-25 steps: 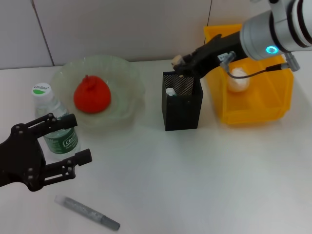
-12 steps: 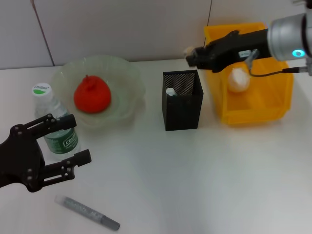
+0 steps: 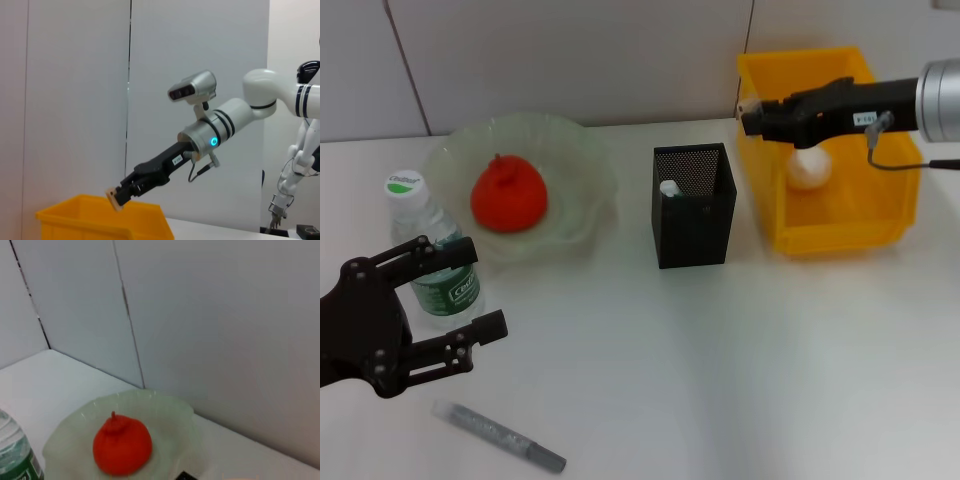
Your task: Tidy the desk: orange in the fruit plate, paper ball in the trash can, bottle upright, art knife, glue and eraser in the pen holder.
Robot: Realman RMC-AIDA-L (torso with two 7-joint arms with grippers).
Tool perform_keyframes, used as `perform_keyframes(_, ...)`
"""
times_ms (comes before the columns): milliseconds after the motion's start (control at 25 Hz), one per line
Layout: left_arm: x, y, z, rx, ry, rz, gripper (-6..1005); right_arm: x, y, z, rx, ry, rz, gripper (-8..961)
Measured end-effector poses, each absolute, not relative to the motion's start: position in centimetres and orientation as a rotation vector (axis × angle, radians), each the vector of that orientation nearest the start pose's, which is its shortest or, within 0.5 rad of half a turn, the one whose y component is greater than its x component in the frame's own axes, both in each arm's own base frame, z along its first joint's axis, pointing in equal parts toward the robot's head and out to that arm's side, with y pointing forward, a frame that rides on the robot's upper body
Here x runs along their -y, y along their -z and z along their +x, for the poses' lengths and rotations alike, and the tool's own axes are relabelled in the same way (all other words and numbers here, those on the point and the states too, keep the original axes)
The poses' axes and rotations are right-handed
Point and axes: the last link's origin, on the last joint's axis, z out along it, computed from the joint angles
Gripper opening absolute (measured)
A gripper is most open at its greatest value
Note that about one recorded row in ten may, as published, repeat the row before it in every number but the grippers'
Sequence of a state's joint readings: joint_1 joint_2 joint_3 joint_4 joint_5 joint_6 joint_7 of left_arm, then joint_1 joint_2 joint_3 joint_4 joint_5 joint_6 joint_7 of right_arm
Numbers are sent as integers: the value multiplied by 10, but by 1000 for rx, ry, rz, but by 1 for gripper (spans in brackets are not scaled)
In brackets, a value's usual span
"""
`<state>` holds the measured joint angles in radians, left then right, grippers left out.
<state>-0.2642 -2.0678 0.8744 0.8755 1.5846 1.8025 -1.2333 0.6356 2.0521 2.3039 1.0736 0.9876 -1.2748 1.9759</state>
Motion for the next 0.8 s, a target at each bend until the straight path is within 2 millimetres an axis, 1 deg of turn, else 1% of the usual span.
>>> perform_keyframes(120, -270, -45, -253, 231, 1045, -2643, 727, -418, -64, 207, -742, -382, -2438, 322)
perform_keyframes(280, -272, -45, -251, 219, 1047, -2647, 726, -423, -59, 201, -738, -380, -2456, 326)
perform_keyframes(400, -274, -44, -249, 199, 1046, -2651, 725, -428, -56, 189, -741, -353, -2474, 328)
perform_keyframes(520, -275, -44, -247, 184, 1053, -2652, 724, -434, -52, 171, -727, -253, -2493, 331)
perform_keyframes(680, -275, -44, -245, 180, 1061, -2649, 723, -436, -52, 152, -681, -137, -2486, 335)
perform_keyframes(800, -276, -44, -245, 184, 1063, -2648, 722, -437, -51, 143, -692, -83, -2472, 337)
